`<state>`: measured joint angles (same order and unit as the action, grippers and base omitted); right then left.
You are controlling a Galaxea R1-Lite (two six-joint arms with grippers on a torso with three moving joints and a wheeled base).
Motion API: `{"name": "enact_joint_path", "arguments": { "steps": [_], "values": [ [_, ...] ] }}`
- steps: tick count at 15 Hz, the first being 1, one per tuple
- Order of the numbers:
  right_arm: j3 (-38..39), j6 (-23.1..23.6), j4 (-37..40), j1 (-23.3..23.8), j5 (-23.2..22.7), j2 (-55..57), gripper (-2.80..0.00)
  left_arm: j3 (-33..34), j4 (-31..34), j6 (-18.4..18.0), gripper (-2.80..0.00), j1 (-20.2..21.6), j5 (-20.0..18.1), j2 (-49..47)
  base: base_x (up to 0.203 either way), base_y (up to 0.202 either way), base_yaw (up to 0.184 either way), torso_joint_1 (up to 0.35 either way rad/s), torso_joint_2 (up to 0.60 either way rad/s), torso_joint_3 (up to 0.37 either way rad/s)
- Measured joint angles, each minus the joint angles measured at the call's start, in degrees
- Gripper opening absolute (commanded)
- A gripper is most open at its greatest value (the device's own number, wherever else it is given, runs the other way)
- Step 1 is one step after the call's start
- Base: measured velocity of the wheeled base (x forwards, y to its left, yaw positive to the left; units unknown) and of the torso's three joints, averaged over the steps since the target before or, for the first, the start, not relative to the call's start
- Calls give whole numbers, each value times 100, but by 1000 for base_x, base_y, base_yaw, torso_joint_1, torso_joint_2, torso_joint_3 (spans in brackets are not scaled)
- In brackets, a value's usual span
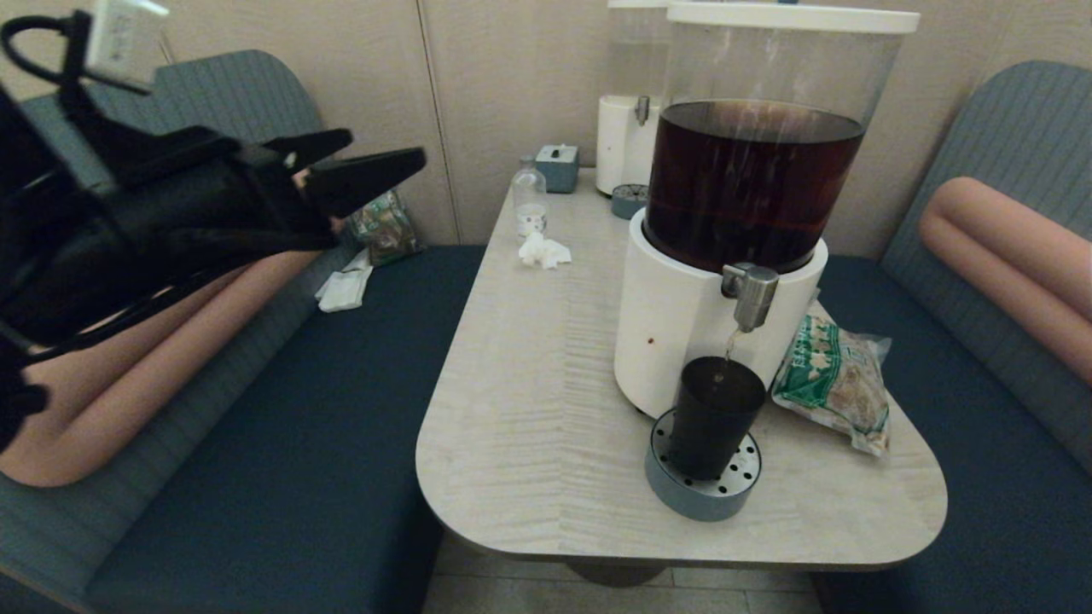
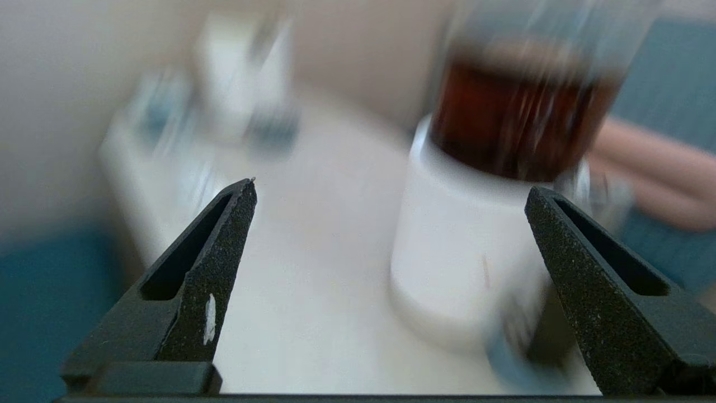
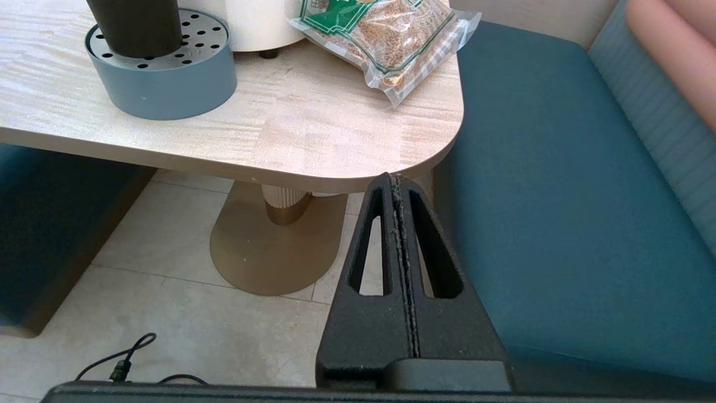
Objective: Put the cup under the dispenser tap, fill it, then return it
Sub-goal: Turn off the faucet
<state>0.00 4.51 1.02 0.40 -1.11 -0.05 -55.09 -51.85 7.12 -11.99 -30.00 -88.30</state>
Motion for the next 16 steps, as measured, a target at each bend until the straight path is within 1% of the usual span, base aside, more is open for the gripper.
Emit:
{"name": "enact_joint_path", "arguments": {
  "steps": [1, 3, 4, 6, 8, 10, 13, 16],
  "values": [
    [0, 0, 1, 0, -1, 0, -280, -400, -564, -32, 0, -264, -36, -572, 0, 0, 0, 0, 0, 0],
    [0, 2, 1, 0, 1, 0, -280, -925, -1439, -29, 0, -716, -73, -1490, 0, 0, 0, 0, 0, 0],
    [0, 0, 1, 0, 1, 0, -280, -1129, -1754, -27, 0, -920, -78, -1884, 0, 0, 0, 0, 0, 0],
    [0, 2, 1, -2, 1, 0, -280, -1467, -2077, -26, 0, -1249, -26, -2457, 0, 0, 0, 0, 0, 0],
    [0, 0, 1, -2, -1, 0, -280, -1618, -2141, -23, 0, -1468, 29, -2815, 0, 0, 0, 0, 0, 0],
    [0, 0, 1, -2, -1, 0, -280, -1641, -2150, -26, 0, -1543, 34, -2980, 0, 0, 0, 0, 0, 0],
    [0, 2, 2, -2, -1, 0, -280, -1601, -2152, -21, 0, -1656, 139, -3052, 0, 0, 0, 0, 0, 0],
    [0, 2, 2, 1, -1, 0, -280, -1544, -2146, 4, 0, -1908, 288, -3067, 0, 0, 0, 0, 0, 0]
  ]
}}
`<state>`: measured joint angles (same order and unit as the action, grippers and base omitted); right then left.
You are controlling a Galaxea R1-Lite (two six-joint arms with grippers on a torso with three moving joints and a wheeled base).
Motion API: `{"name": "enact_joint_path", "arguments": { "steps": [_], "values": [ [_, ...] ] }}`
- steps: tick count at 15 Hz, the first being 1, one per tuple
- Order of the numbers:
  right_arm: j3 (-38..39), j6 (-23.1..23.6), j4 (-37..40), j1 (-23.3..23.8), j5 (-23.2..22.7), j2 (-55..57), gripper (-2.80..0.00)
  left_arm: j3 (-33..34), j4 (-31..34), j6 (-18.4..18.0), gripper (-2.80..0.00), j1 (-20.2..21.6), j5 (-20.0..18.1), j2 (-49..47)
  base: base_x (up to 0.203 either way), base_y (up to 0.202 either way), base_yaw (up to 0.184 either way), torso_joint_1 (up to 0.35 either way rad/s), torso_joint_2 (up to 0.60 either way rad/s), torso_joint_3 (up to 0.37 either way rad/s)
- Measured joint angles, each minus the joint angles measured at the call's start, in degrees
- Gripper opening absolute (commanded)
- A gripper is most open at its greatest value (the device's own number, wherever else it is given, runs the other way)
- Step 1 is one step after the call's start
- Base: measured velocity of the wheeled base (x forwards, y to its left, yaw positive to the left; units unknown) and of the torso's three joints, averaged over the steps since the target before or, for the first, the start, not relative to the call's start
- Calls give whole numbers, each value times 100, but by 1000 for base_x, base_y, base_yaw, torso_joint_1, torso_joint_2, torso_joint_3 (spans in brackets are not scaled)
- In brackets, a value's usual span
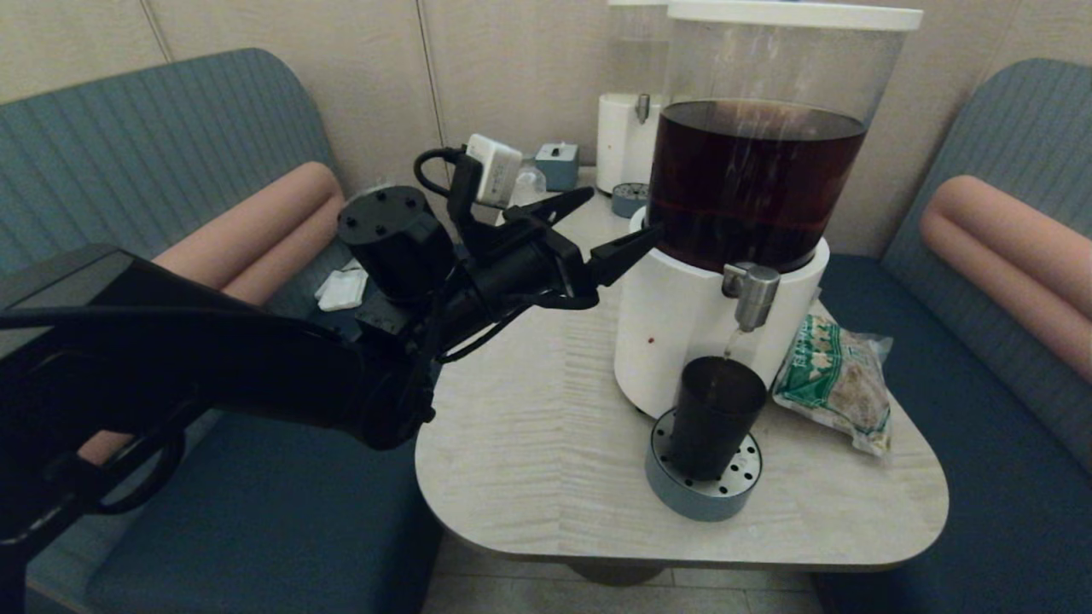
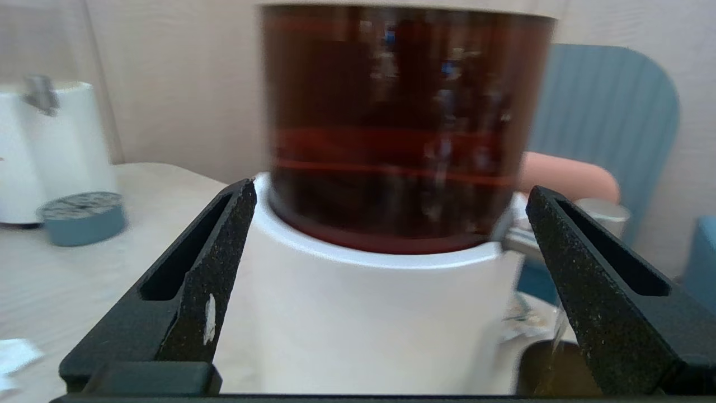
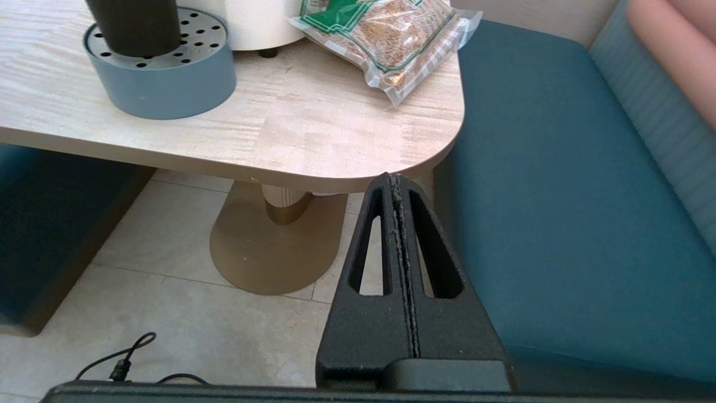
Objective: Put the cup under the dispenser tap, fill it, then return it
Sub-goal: Turn off the faucet
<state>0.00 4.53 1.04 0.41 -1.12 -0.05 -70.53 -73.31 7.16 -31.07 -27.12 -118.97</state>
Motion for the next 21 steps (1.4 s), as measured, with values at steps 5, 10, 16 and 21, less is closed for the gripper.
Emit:
{"name": "enact_joint_path", "arguments": {
  "steps": [5, 10, 16, 21],
  "values": [
    [0, -1, 0, -1, 1, 0, -280, 14, 0, 148, 0, -367, 152, 18, 0, 0, 0, 0, 0, 0],
    [0, -2, 1, -1, 2, 0, -280, -71, -9, 135, 0, -432, 146, -187, 0, 0, 0, 0, 0, 0],
    [0, -2, -1, 0, 0, 0, -280, -168, 11, 138, 0, -616, 149, -344, 0, 0, 0, 0, 0, 0],
    [0, 0, 1, -1, 0, 0, -280, -236, 33, 137, 0, -650, 160, -429, 0, 0, 0, 0, 0, 0]
  ]
}}
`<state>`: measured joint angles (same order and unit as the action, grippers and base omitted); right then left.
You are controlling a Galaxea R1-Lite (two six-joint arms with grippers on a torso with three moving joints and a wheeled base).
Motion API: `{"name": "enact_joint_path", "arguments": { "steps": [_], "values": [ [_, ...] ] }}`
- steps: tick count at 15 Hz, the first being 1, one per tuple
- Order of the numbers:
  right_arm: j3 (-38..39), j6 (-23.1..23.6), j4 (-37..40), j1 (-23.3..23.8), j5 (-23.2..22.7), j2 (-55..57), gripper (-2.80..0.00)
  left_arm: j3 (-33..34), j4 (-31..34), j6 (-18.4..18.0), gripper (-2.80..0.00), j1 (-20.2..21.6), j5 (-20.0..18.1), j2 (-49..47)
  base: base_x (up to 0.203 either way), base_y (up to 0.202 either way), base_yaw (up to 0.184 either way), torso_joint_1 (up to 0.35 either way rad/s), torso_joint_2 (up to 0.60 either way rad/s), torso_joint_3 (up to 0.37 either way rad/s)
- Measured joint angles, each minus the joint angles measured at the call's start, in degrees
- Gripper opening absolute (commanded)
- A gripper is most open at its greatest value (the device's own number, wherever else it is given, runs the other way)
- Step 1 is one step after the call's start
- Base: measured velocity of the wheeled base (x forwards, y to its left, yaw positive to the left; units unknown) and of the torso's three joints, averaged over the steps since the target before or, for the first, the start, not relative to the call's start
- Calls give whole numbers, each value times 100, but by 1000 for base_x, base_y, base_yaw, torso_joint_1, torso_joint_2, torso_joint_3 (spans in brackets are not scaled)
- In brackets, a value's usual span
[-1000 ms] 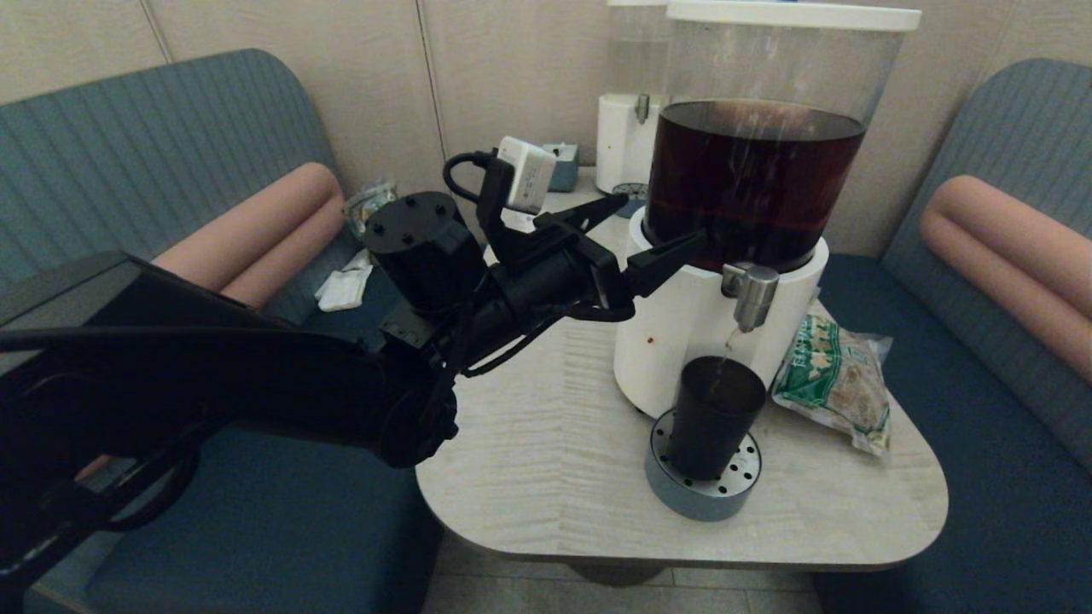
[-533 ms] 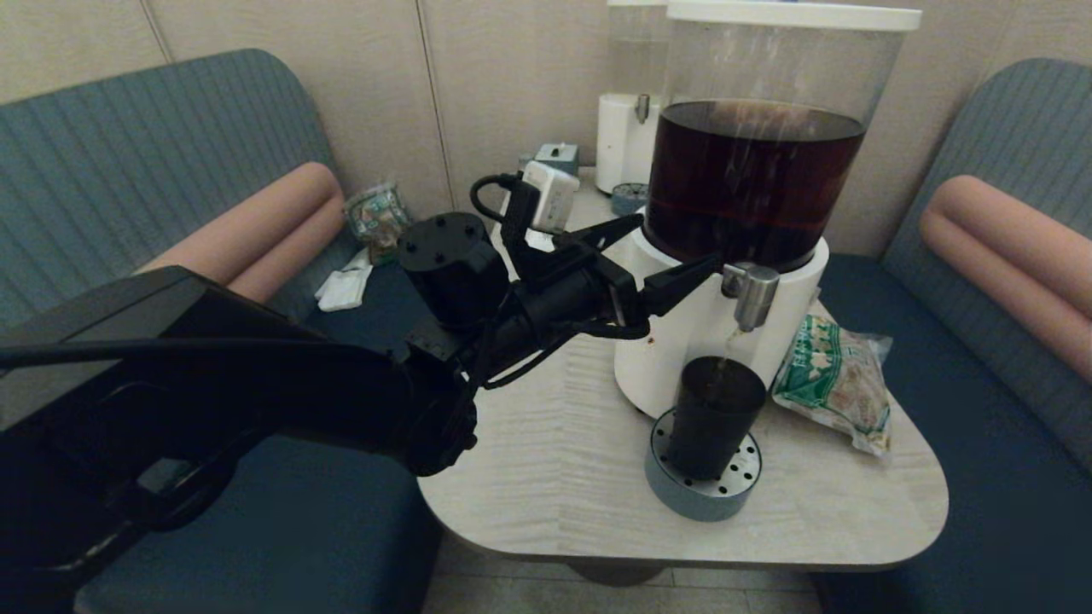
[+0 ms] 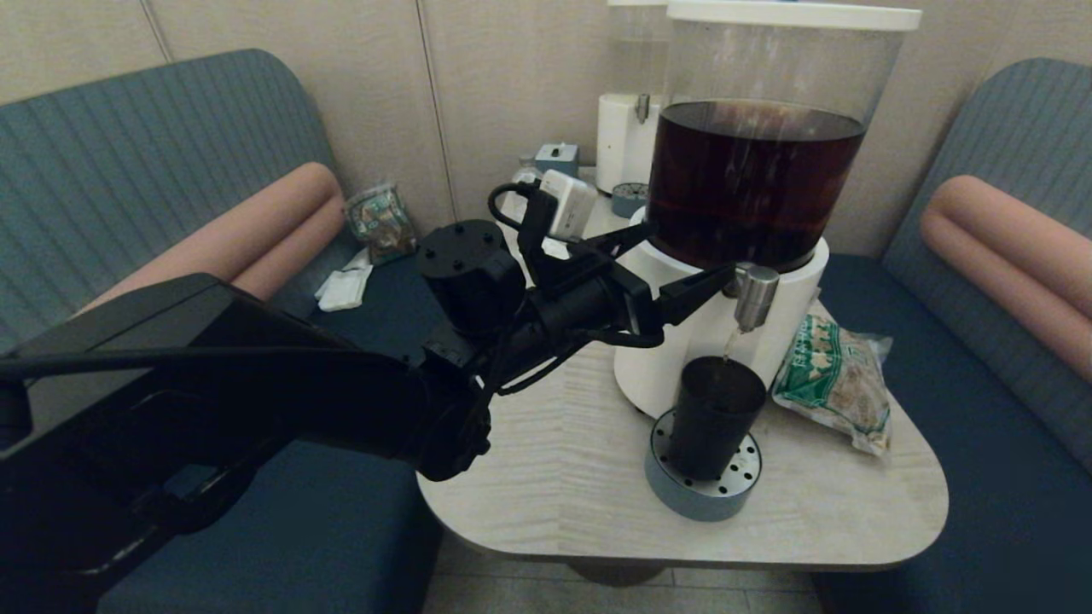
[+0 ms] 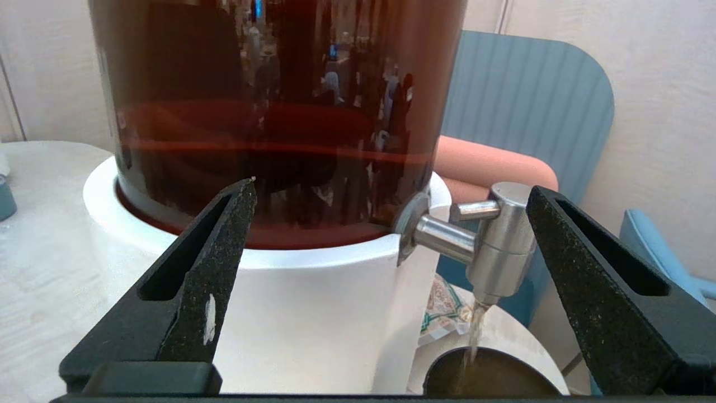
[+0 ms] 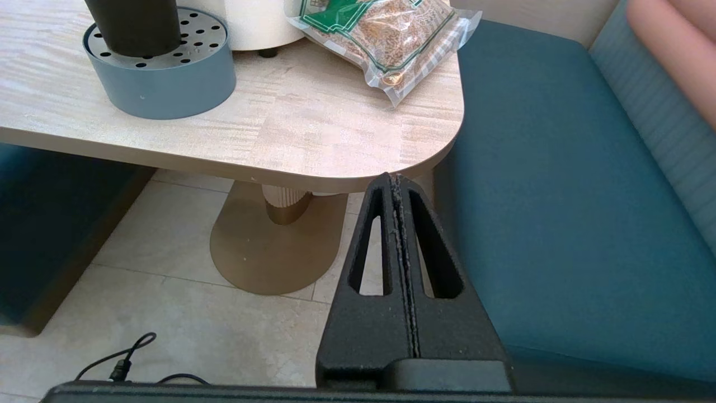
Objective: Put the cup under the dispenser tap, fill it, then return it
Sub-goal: Turn off the faucet
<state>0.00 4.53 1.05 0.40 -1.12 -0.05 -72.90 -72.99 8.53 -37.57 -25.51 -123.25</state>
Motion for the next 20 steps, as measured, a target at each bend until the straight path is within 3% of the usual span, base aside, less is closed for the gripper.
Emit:
{"name": "enact_joint_path", "arguments": {
  "steps": [12, 20],
  "values": [
    [0, 0, 0, -2, 0, 0, -280, -966, 105, -7, 0, 12, 13, -663, 0, 0, 0, 0, 0, 0],
    [0, 0, 0, -2, 0, 0, -280, -960, 121, -5, 0, -24, -13, -670, 0, 0, 0, 0, 0, 0]
  ]
}}
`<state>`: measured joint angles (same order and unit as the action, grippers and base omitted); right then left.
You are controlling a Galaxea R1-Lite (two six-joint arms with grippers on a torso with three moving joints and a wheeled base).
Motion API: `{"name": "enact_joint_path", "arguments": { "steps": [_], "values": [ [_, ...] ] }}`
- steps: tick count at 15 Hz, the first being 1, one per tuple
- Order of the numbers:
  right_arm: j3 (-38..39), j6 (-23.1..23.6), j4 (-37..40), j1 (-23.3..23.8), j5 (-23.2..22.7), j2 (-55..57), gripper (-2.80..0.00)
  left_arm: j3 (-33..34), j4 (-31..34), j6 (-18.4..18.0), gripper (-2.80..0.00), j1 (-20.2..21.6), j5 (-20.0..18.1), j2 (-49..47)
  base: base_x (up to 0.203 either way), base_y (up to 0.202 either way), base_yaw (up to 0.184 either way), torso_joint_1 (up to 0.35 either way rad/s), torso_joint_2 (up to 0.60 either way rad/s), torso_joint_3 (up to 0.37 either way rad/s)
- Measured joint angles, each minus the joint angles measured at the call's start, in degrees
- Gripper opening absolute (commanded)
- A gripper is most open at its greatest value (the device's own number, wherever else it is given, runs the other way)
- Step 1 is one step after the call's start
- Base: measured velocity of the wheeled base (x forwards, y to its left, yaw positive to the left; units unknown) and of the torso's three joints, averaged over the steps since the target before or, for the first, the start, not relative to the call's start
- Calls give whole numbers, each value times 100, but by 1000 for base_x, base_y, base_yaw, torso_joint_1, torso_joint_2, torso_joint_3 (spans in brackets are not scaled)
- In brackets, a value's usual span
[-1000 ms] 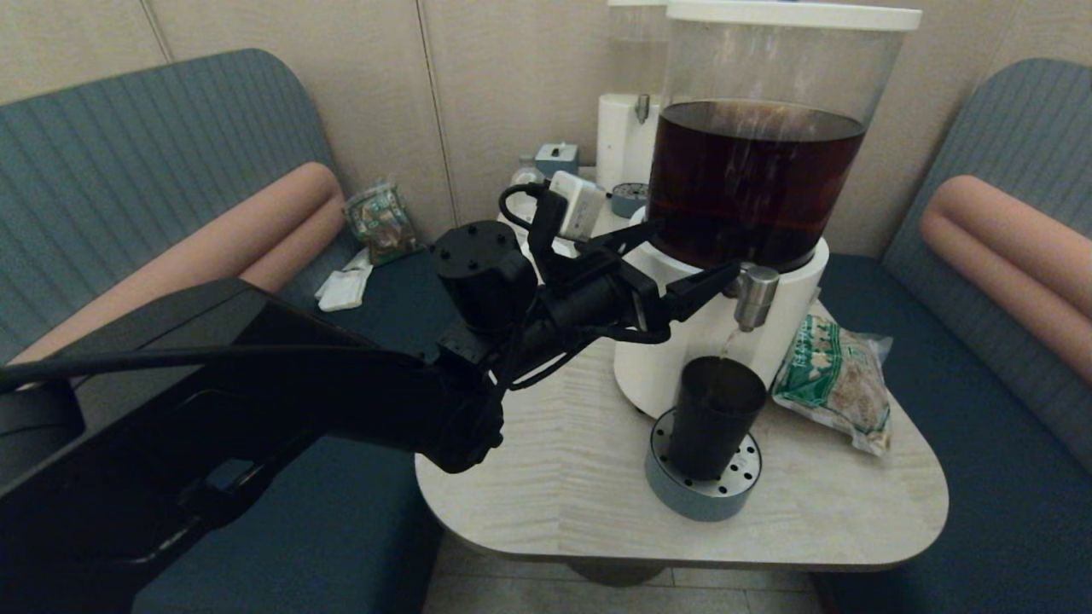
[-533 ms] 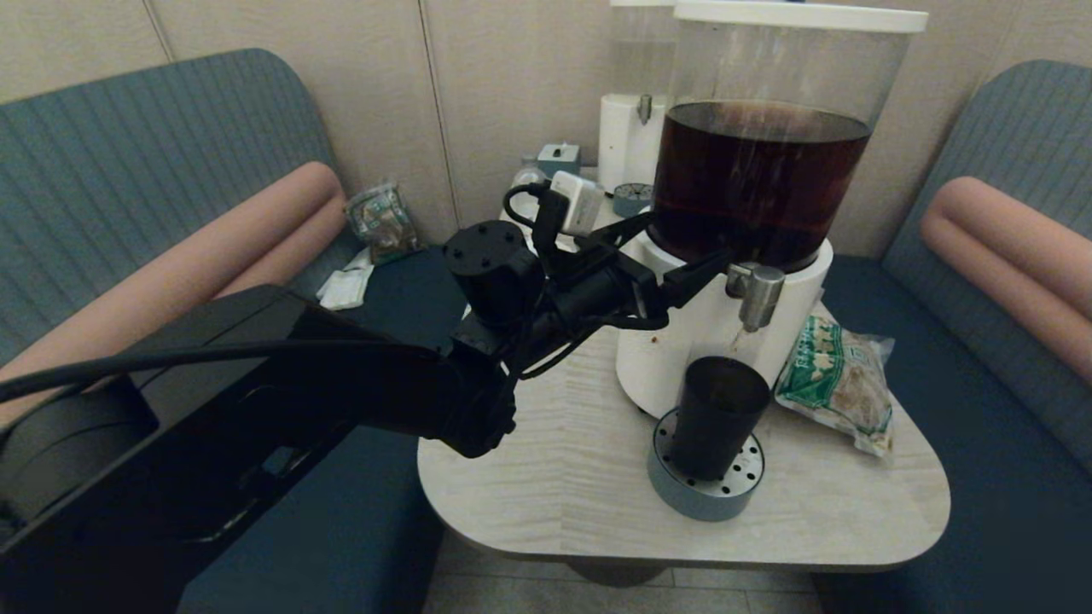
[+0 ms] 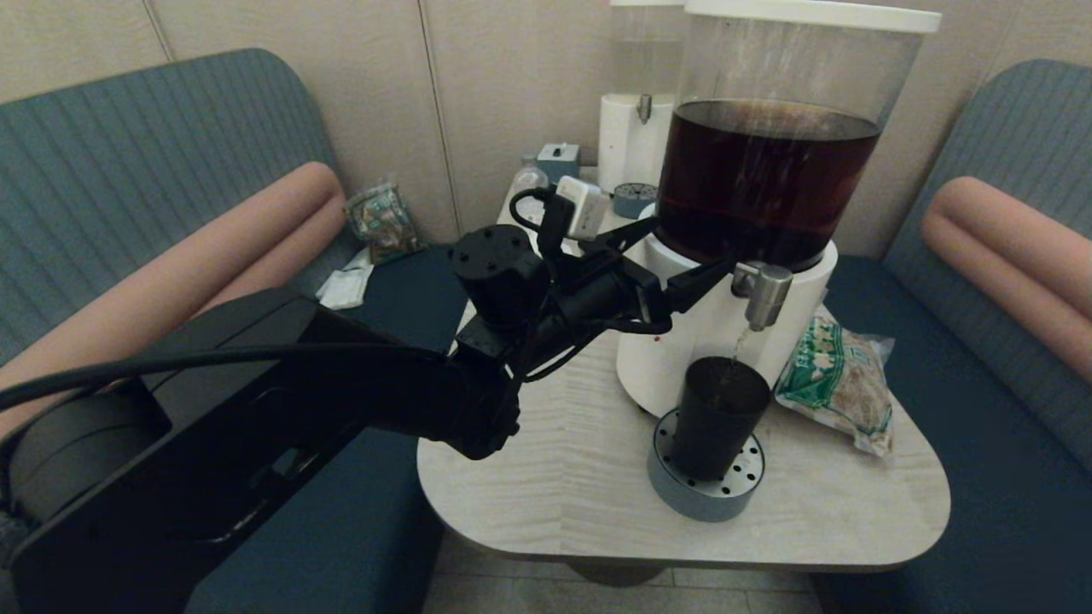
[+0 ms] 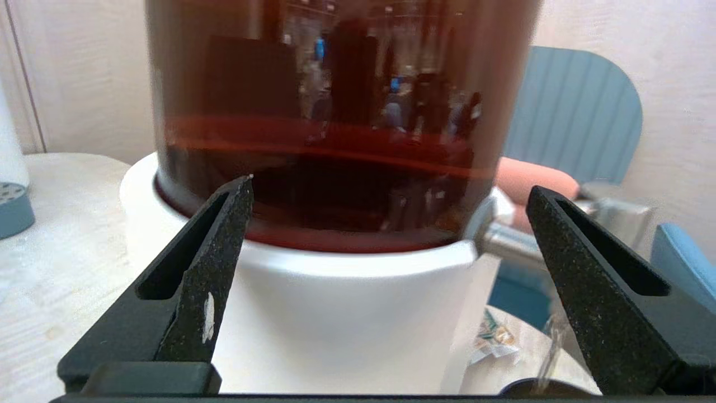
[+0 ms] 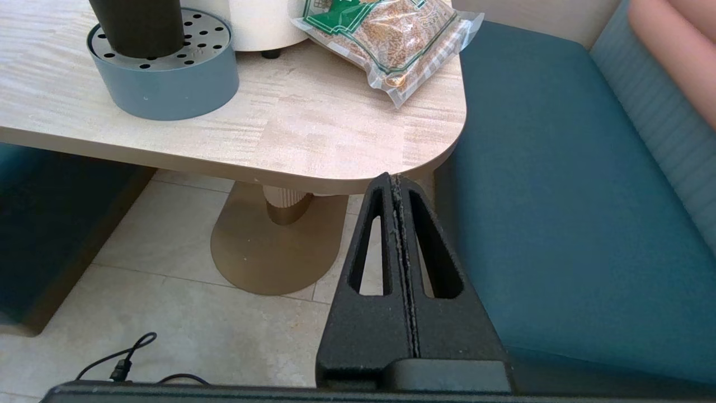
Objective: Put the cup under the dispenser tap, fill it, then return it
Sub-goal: Turn off the faucet
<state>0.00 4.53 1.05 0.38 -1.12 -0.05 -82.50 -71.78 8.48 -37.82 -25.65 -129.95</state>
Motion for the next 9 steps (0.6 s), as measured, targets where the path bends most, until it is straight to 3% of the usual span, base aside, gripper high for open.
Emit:
{"name": "enact_joint_path", "arguments": {
  "steps": [9],
  "values": [
    [0, 0, 0, 0, 2, 0, -280, 498, -23, -37, 0, 88, -6, 472, 0, 0, 0, 0, 0, 0]
  ]
}}
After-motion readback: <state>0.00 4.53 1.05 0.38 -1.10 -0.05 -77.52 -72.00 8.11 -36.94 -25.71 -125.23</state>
